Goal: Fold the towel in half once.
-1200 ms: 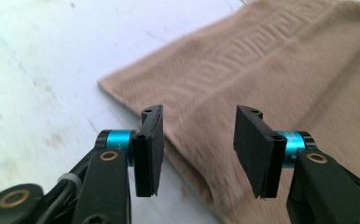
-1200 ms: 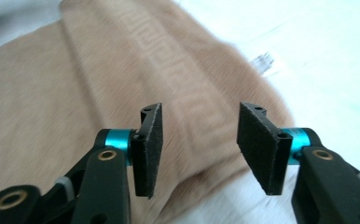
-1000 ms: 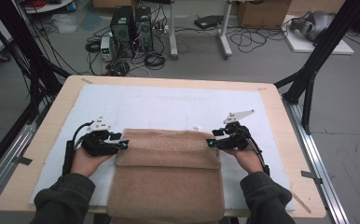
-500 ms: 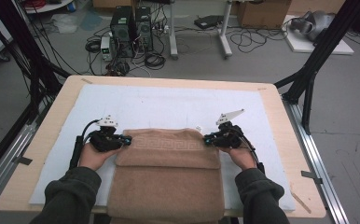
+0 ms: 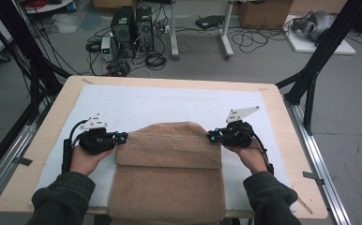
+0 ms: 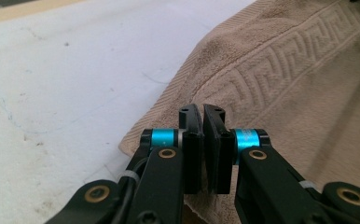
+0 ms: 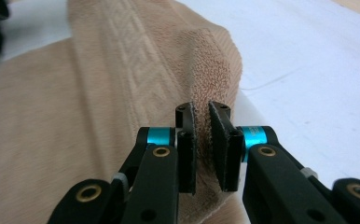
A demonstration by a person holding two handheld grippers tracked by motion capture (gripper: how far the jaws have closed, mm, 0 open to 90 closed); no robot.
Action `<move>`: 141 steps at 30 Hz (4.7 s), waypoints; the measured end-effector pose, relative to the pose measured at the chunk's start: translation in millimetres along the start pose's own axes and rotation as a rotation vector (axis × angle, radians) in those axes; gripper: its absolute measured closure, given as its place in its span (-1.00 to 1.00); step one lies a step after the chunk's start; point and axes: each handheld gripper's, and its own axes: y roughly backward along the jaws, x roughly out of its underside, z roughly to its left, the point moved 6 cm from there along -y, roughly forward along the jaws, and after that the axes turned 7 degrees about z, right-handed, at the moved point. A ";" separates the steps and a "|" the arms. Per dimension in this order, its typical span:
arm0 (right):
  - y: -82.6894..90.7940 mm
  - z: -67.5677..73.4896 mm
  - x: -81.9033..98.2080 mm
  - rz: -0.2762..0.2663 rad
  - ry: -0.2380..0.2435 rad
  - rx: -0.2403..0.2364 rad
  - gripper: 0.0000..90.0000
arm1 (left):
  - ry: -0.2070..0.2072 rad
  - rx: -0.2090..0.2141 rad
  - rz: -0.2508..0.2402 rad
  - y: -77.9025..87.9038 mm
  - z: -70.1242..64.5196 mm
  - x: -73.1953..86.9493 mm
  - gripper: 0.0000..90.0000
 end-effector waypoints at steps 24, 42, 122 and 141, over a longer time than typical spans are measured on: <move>20.6 46.7 47.8 -0.004 0.046 -0.051 0.36 | -0.066 0.041 -0.044 38.2 -51.4 25.9 0.43; -30.7 -18.3 61.0 0.126 -0.093 0.087 -0.18 | 0.085 -0.076 0.180 -41.7 28.2 40.4 0.10; -25.0 -25.1 26.5 0.061 -0.090 0.002 0.09 | -0.036 -0.024 0.153 -40.0 28.8 -16.1 0.87; -23.4 7.9 52.6 0.110 -0.027 -0.014 0.19 | -0.069 -0.014 0.183 -10.9 11.1 33.0 0.37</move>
